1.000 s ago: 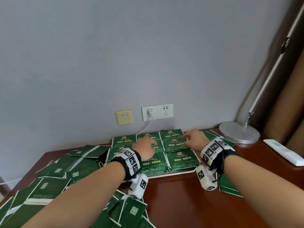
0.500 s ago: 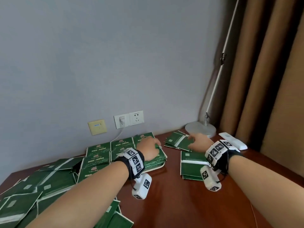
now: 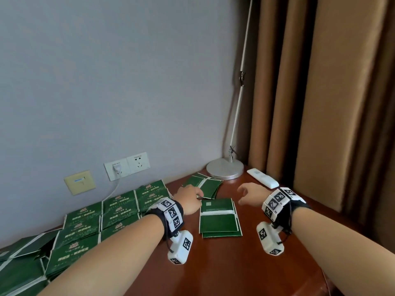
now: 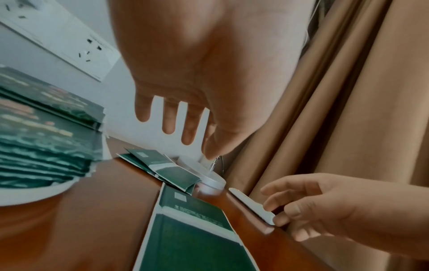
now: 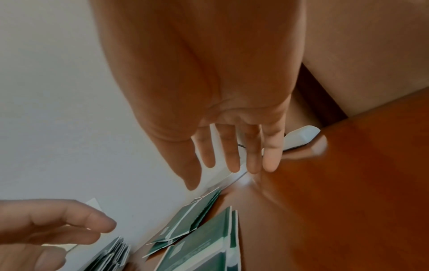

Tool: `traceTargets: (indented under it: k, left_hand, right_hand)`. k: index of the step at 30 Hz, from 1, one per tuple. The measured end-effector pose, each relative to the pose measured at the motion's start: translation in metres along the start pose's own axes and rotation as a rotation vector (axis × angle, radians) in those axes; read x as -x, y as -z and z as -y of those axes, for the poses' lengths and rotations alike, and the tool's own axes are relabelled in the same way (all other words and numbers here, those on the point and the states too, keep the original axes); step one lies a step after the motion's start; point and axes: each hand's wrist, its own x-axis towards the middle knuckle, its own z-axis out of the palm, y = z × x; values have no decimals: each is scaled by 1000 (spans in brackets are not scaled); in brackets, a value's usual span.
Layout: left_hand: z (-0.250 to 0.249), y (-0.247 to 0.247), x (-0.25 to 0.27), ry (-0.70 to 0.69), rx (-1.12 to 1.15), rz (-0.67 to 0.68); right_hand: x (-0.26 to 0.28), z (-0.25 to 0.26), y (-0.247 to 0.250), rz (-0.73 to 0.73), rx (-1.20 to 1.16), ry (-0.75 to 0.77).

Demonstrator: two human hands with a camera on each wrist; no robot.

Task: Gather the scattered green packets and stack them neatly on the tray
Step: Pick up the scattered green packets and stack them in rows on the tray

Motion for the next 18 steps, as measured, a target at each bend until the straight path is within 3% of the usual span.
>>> traceTargets:
  k: [12,18]
  left_hand:
    - [-4,-26,-55,-2,-75,187]
    - [-8,-35,-78,-3,-120,239]
  right_hand:
    - [-41,-7,-18,226,37,-39]
    - [-56,-4,-26,256,61,-25]
